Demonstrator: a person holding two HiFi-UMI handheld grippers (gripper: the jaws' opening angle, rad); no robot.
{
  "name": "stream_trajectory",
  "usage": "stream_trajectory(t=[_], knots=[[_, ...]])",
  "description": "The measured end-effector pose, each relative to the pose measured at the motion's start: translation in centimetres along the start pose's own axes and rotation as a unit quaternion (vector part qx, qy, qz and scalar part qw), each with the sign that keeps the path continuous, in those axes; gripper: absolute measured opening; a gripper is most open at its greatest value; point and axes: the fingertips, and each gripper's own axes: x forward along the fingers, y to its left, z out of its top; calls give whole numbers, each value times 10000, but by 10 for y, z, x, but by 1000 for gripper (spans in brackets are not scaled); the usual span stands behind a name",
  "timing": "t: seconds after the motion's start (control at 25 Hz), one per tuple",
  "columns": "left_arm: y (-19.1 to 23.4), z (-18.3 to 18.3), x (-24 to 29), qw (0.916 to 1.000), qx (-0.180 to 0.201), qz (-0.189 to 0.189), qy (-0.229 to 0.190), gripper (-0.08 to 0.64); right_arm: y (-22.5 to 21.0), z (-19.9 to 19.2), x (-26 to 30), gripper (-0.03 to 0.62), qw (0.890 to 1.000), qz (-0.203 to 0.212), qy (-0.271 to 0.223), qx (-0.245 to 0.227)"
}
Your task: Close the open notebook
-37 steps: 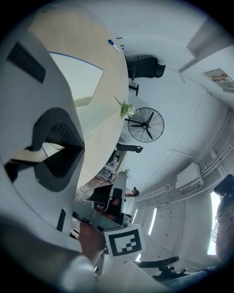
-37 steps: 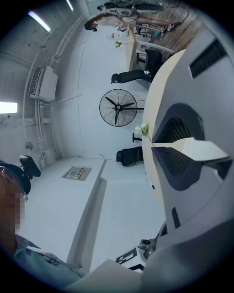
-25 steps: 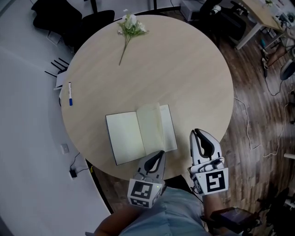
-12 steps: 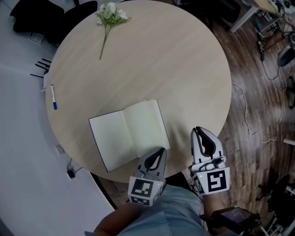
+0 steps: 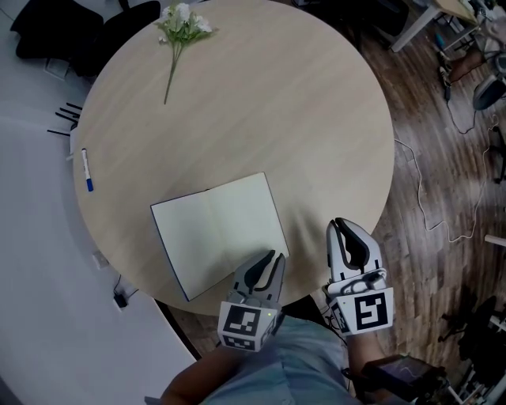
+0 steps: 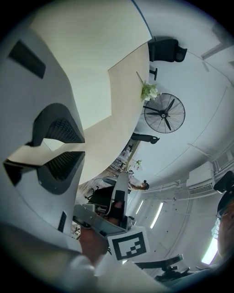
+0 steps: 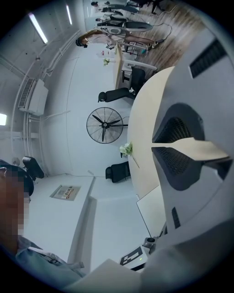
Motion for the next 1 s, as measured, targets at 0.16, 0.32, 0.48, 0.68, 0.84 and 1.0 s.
stream_trajectory(t=[0.16, 0.32, 0.48, 0.68, 0.84, 1.0], knots=[[3, 9, -15, 9998, 29, 67, -201, 62, 15, 8, -3, 52, 9999, 94, -107, -67], [3, 25, -43, 9985, 58, 233, -491, 84, 36, 29, -12, 52, 9992, 269, -224, -196], [16, 34, -88, 9948, 56, 585, -826, 112, 72, 49, -21, 52, 9968, 573, -437, -338], [47, 41, -151, 9839, -155, 1176, -1333, 154, 129, 70, -23, 52, 9907, 1081, -622, -537], [71, 45, -199, 9700, -327, 1675, -1734, 173, 170, 76, -19, 52, 9848, 1457, -631, -707], [93, 32, -226, 9609, -522, 1950, -1894, 187, 201, 71, -8, 52, 9799, 1716, -572, -841]])
